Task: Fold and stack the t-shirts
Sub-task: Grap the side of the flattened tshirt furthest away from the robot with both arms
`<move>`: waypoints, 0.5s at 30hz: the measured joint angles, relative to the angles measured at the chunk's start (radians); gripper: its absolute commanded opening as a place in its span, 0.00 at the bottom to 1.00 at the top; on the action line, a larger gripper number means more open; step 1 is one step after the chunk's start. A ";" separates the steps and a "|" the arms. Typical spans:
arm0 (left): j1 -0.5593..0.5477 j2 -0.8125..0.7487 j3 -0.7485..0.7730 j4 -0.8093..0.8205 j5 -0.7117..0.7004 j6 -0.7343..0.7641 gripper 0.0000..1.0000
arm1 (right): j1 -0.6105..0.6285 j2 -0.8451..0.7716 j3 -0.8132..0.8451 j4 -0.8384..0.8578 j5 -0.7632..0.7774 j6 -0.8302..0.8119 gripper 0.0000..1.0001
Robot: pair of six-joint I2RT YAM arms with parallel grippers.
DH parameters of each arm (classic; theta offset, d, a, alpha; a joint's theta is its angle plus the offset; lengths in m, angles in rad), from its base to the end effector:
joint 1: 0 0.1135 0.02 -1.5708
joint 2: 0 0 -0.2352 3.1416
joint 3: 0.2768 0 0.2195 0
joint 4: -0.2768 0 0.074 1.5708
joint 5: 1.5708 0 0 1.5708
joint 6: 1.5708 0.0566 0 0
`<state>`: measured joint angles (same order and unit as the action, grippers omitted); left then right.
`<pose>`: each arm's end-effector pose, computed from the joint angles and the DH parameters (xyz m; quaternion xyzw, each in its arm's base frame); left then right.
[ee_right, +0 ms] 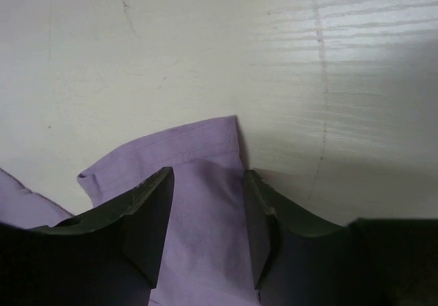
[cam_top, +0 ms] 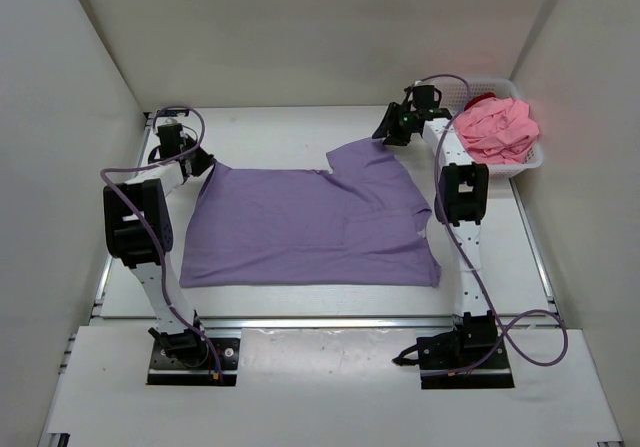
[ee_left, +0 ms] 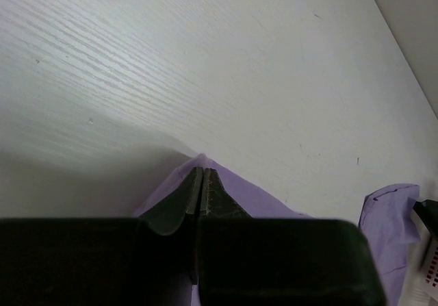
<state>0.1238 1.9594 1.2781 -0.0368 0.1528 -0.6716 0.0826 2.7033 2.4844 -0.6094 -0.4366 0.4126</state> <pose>0.4067 0.0419 0.1593 -0.3225 0.8492 -0.1784 0.3782 0.5330 0.0681 0.1337 0.0719 0.9103 0.2825 0.2939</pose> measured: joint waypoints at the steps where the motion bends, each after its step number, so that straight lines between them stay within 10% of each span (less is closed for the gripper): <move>1: 0.000 0.000 0.000 0.000 0.002 -0.002 0.00 | 0.000 0.006 0.011 -0.001 -0.003 0.009 0.48; 8: 0.003 0.000 -0.001 0.015 0.012 -0.010 0.00 | -0.024 0.050 0.081 0.006 -0.026 0.064 0.52; 15: 0.006 0.000 -0.001 0.026 0.021 -0.026 0.00 | -0.029 0.057 0.069 0.024 -0.060 0.081 0.36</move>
<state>0.1295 1.9594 1.2770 -0.0105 0.1738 -0.6979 0.0532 2.7602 2.5534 -0.5850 -0.4969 0.4934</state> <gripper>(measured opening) 0.099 0.388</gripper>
